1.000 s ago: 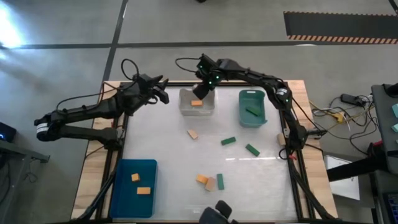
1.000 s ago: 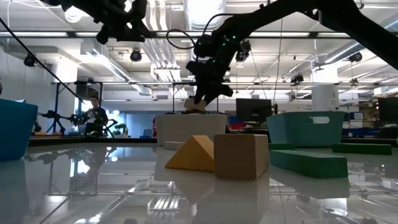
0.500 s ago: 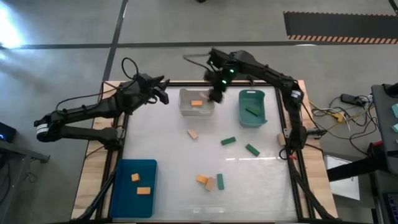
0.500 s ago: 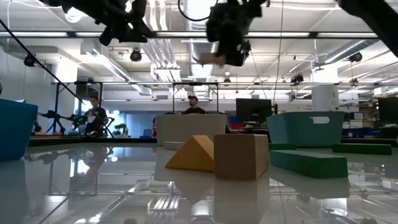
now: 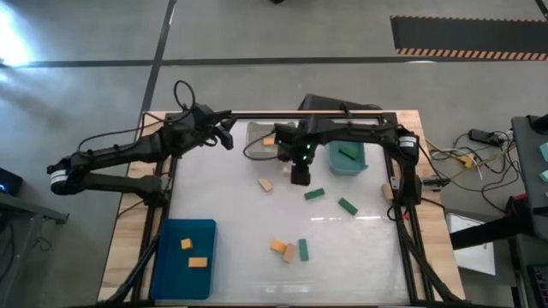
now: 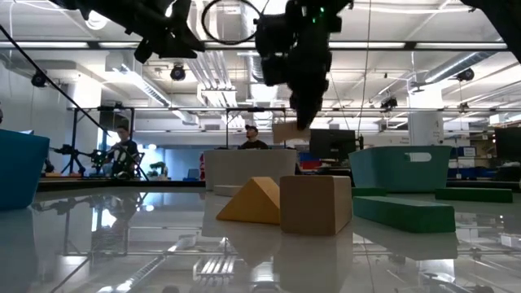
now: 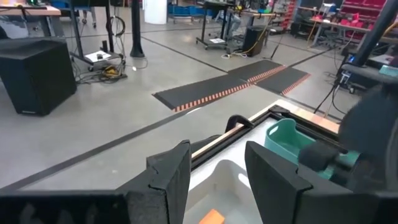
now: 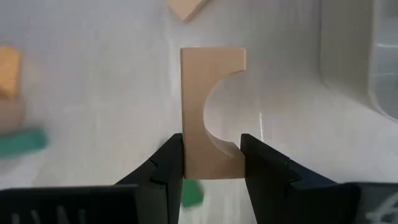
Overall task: Sort & place blocks by color
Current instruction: Adjust the brown block, then put the yellow block into the blue bin
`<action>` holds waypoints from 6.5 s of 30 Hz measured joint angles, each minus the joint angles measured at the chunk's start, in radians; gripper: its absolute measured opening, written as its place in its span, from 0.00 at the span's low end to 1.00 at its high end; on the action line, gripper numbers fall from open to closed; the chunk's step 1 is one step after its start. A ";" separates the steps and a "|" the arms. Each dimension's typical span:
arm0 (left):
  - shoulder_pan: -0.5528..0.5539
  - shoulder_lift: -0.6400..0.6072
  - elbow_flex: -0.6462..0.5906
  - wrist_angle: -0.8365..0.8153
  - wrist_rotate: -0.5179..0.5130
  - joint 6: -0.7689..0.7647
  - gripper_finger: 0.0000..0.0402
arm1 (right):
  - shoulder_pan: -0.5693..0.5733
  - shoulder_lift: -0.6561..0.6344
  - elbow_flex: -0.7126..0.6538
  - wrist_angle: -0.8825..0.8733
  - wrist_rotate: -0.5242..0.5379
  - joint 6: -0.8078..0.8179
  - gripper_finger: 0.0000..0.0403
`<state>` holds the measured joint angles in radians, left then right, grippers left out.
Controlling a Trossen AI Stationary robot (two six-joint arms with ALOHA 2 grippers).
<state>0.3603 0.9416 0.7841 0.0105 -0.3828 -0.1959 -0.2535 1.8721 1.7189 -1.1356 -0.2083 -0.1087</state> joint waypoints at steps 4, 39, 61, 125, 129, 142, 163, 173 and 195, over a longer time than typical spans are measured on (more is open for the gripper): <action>0.000 -0.012 0.000 0.000 0.000 0.000 0.34 | 0.001 0.000 -0.136 0.150 0.015 0.077 0.30; 0.000 -0.016 0.000 0.000 -0.011 0.002 0.34 | -0.251 0.160 0.295 0.408 -0.010 -0.116 0.52; 0.000 -0.028 -0.002 -0.004 -0.051 0.002 0.34 | -0.264 0.472 0.467 0.175 -0.041 -0.310 0.52; -0.007 -0.042 0.003 0.034 -0.084 -0.060 0.34 | -0.266 0.440 0.410 0.261 -0.017 -0.329 0.51; -0.007 -0.041 0.001 0.033 -0.084 -0.053 0.34 | -0.266 0.440 0.359 0.308 -0.010 -0.310 0.54; -0.007 -0.041 0.000 0.034 -0.088 -0.061 0.34 | -0.266 0.436 0.311 0.345 -0.012 -0.266 0.40; -0.007 -0.041 0.000 0.035 -0.087 -0.061 0.34 | -0.267 0.403 0.331 0.358 0.009 -0.265 0.07; -0.007 -0.041 0.000 0.035 -0.087 -0.061 0.34 | -0.267 0.400 0.333 0.356 -0.001 -0.258 0.02; -0.007 -0.041 0.000 0.035 -0.086 -0.060 0.34 | -0.266 0.371 0.335 0.356 -0.009 -0.240 0.02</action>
<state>0.3534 0.9005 0.7837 0.0452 -0.4690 -0.2562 -0.5198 2.2434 2.0537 -0.7799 -0.2173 -0.3488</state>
